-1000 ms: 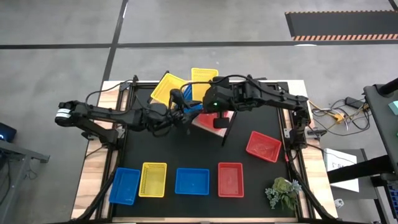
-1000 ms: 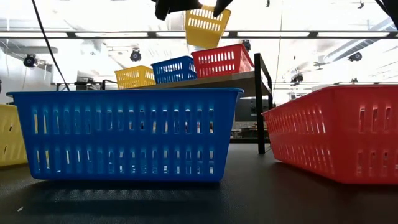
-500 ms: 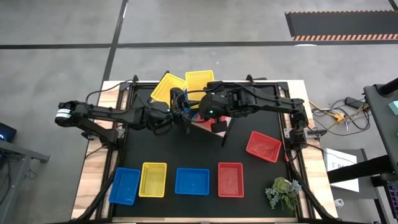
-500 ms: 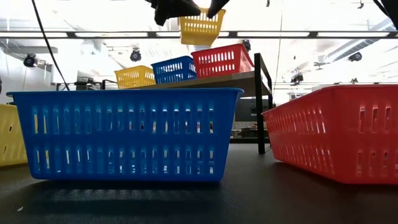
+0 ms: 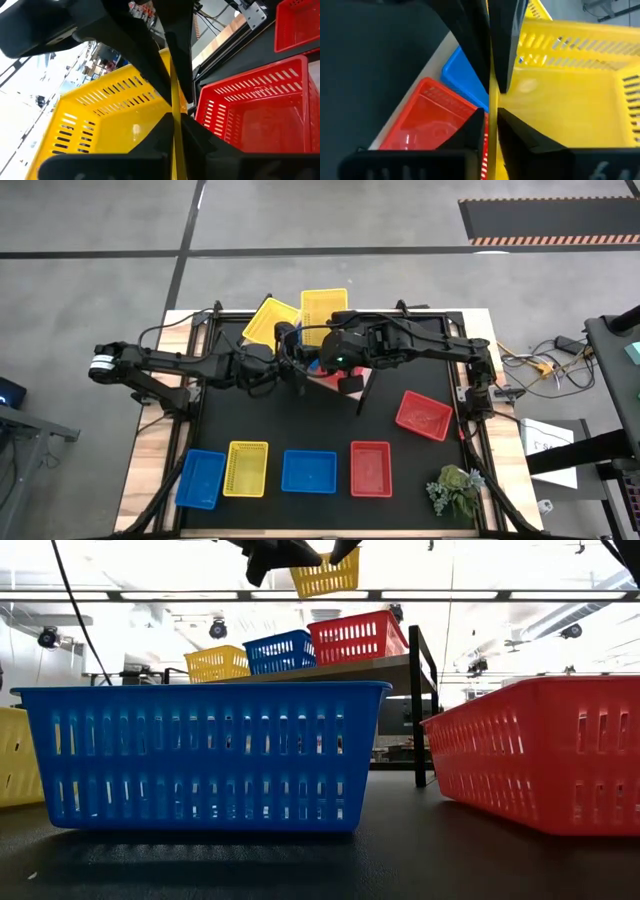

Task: Stack baskets on shelf by color
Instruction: Stack the top right yellow bin on top of the yellow bin on the shelf

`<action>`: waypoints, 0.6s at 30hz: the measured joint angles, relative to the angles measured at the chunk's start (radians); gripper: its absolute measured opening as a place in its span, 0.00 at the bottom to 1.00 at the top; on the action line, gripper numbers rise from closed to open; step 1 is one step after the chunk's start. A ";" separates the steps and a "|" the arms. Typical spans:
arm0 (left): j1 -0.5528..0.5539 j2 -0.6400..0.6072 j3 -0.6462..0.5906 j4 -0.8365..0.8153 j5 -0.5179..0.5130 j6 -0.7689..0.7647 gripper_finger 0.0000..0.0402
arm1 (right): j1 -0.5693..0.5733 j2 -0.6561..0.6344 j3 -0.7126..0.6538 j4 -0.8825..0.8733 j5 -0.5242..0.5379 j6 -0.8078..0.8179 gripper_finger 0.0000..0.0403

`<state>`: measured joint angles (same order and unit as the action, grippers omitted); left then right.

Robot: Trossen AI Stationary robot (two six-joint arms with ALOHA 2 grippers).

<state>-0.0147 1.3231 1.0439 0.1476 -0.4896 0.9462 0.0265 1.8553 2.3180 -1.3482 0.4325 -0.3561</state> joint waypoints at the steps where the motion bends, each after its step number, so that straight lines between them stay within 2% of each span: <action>1: 0.000 0.000 0.000 0.000 0.001 0.004 0.00 | 0.000 0.000 0.000 0.002 -0.003 0.000 0.13; 10: 0.000 -0.016 -0.001 -0.009 0.003 0.009 0.00 | 0.000 -0.031 0.000 0.004 -0.017 0.019 0.42; 13: 0.000 -0.038 -0.003 -0.035 0.006 0.010 0.00 | 0.000 -0.061 0.002 0.016 -0.072 0.037 0.46; 18: 0.000 -0.080 -0.002 -0.133 0.009 0.011 0.00 | 0.000 -0.122 0.002 0.038 -0.211 0.078 0.48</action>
<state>-0.0147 1.2433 1.0420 0.0150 -0.4806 0.9570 0.0265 1.7333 2.3201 -1.3098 0.2217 -0.2785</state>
